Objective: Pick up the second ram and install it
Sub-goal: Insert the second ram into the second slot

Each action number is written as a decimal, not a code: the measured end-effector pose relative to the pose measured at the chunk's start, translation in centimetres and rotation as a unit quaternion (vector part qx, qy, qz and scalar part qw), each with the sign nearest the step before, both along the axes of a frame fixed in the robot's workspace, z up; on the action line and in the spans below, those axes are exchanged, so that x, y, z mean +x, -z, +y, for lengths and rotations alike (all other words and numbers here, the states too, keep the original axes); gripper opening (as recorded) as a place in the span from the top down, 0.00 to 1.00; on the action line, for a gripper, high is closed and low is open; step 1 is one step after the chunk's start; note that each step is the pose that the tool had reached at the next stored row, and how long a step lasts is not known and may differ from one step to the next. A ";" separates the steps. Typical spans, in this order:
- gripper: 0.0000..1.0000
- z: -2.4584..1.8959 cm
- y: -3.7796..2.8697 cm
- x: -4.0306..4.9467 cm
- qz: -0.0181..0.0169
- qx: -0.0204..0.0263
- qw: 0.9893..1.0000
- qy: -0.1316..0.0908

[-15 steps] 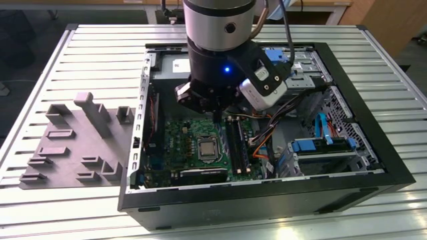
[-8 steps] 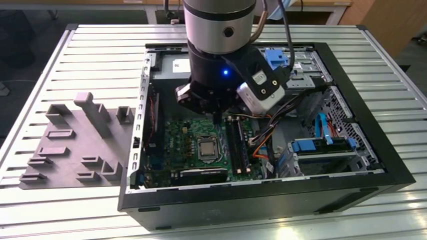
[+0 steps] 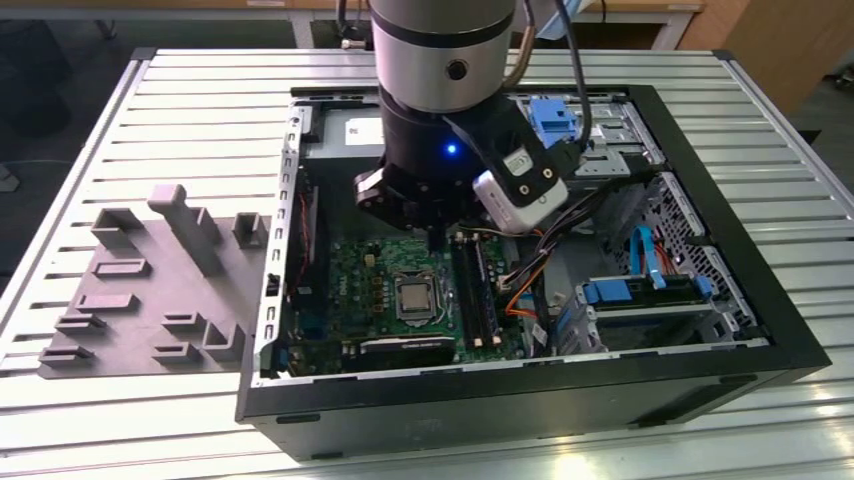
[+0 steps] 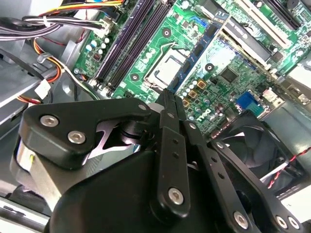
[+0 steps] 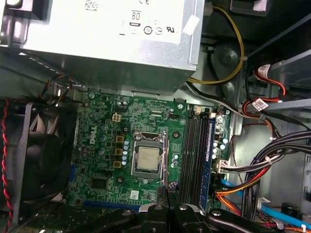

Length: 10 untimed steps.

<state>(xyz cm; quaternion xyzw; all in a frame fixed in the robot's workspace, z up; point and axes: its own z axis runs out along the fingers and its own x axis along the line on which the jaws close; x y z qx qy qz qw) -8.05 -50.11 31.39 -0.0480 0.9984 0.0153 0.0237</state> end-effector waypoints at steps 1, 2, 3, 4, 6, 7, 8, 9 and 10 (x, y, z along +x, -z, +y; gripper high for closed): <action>0.89 0.00 0.03 0.03 0.000 0.000 1.000 0.002; 0.89 0.00 0.06 0.06 0.000 0.000 1.000 0.003; 0.89 0.00 0.10 0.10 0.000 0.000 1.000 0.004; 0.89 0.00 0.13 0.14 0.000 0.000 1.000 0.005; 0.89 0.00 0.18 0.23 0.000 0.000 1.000 0.007; 0.89 0.00 0.21 0.27 0.000 0.000 1.000 0.007; 0.89 0.00 0.23 0.29 0.000 0.000 1.000 0.008; 0.89 0.00 0.23 0.32 0.000 0.000 1.000 0.009; 0.89 0.00 0.23 0.32 0.000 0.000 1.000 0.009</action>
